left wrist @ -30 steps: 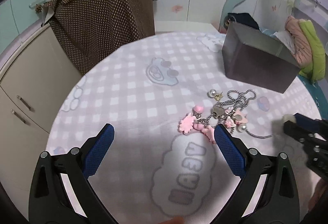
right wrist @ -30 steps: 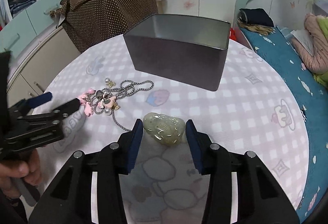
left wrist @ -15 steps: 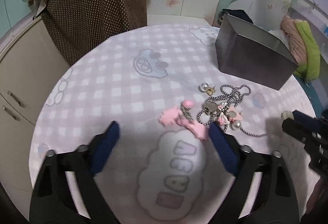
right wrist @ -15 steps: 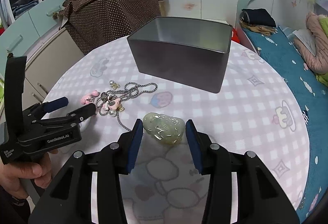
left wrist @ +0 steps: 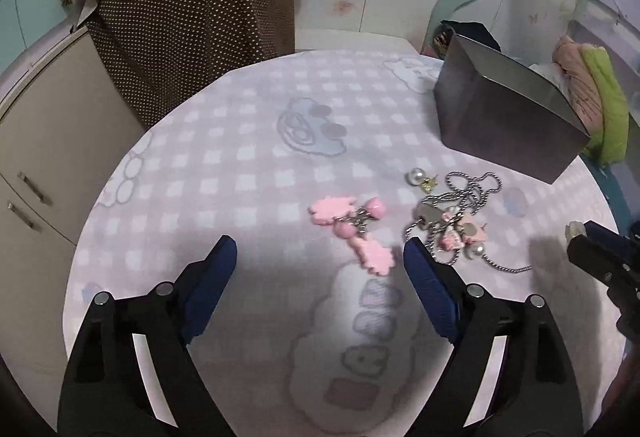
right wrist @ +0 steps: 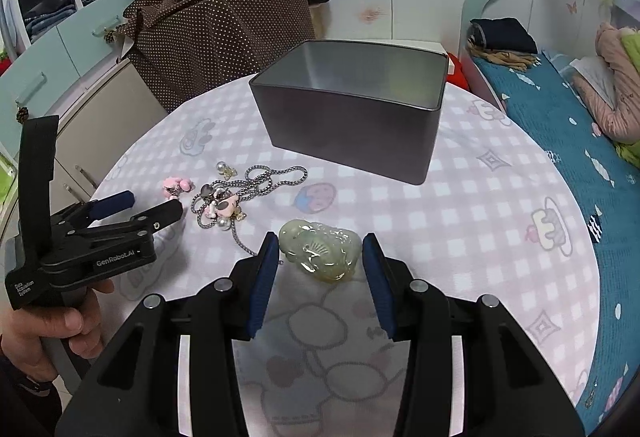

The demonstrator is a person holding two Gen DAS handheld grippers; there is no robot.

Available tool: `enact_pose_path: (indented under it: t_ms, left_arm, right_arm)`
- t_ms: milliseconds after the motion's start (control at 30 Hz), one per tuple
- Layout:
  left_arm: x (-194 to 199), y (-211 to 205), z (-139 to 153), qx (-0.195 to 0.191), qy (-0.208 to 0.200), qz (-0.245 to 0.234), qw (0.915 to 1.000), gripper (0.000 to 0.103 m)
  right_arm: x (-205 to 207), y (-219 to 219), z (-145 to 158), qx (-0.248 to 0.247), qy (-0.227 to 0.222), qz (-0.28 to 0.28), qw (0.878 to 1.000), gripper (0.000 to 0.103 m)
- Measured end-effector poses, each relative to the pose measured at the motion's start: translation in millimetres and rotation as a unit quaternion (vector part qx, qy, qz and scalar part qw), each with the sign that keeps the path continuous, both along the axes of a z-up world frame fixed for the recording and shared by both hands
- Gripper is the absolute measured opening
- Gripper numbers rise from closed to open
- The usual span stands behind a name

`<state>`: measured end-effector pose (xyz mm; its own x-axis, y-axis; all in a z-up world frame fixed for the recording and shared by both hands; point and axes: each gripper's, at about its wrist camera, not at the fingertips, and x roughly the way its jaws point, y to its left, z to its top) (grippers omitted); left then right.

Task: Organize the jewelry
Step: 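Grasp the jade pendant with the right gripper while the left gripper grasps a pink charm, then lower the jade pendant and pink charm into the grey box and release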

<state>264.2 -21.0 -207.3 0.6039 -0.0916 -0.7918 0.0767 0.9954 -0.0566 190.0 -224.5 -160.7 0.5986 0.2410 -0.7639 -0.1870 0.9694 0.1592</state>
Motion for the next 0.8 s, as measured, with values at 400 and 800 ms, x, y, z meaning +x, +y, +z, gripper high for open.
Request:
enact_pose_path:
  t_ms: [400, 800]
  left_arm:
    - [-5.3, 25.4, 4.2, -0.051, -0.001, -0.007, 0.9987, 0.012]
    - [-35.9, 24.7, 62.0, -0.047, -0.060, -0.046, 0.9960, 0.012]
  right_arm:
    - [-0.9, 1.8, 4.4, 0.003, -0.006, 0.004, 1.000, 0.041]
    - [-7.3, -3.9, 38.4, 0.015, -0.042, 0.010, 0.999, 0.041]
